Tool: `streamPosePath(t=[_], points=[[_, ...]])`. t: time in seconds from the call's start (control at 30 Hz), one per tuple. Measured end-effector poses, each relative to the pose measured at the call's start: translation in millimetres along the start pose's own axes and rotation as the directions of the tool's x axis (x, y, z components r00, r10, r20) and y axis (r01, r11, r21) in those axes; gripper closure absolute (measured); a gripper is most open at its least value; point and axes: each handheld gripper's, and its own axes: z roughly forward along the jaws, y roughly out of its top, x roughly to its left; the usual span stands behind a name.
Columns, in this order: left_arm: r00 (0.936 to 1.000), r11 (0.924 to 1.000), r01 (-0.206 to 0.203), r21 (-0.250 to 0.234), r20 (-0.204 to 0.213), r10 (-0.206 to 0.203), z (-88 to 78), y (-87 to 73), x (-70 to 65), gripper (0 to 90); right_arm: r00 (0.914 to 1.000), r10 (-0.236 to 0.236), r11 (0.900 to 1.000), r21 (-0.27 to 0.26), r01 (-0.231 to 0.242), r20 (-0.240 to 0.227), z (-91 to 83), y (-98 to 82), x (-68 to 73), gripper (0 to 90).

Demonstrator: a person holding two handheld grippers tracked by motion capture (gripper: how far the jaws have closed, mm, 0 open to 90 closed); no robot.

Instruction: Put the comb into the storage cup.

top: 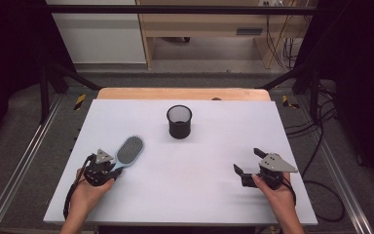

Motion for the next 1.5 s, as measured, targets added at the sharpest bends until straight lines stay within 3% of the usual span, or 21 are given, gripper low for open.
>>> streamPosePath(t=[0.17,0.33,0.63,0.87,1.5], points=[[0.9999,1.0000,0.005,-0.006,0.011,-0.004,-1.7,-1.4,3.1,69.9,1.0000,-0.002,1.000,-0.001,0.002,-0.002,0.0,0.1,0.3,6.5],[0.9995,0.9986,0.025,-0.047,0.022,-0.024,-6.1,-1.6,7.8,70.9,1.0000,0.000,1.000,-0.003,0.000,-0.002,-0.5,0.2,0.2,6.5],[0.9992,0.9992,0.030,-0.027,0.027,-0.029,-4.2,-3.2,8.4,70.7,1.0000,-0.002,1.000,-0.001,0.002,-0.003,-0.1,0.2,0.3,6.5],[0.9998,1.0000,-0.004,-0.009,-0.020,0.004,-3.0,-2.5,3.6,69.6,1.0000,-0.002,1.000,-0.002,0.002,-0.004,-0.1,0.2,0.4,6.5],[0.9969,0.9996,-0.024,-0.013,-0.075,0.023,-1.6,-3.8,1.5,59.6,0.9999,-0.002,1.000,0.003,0.002,-0.013,0.3,0.2,0.9,6.3]])
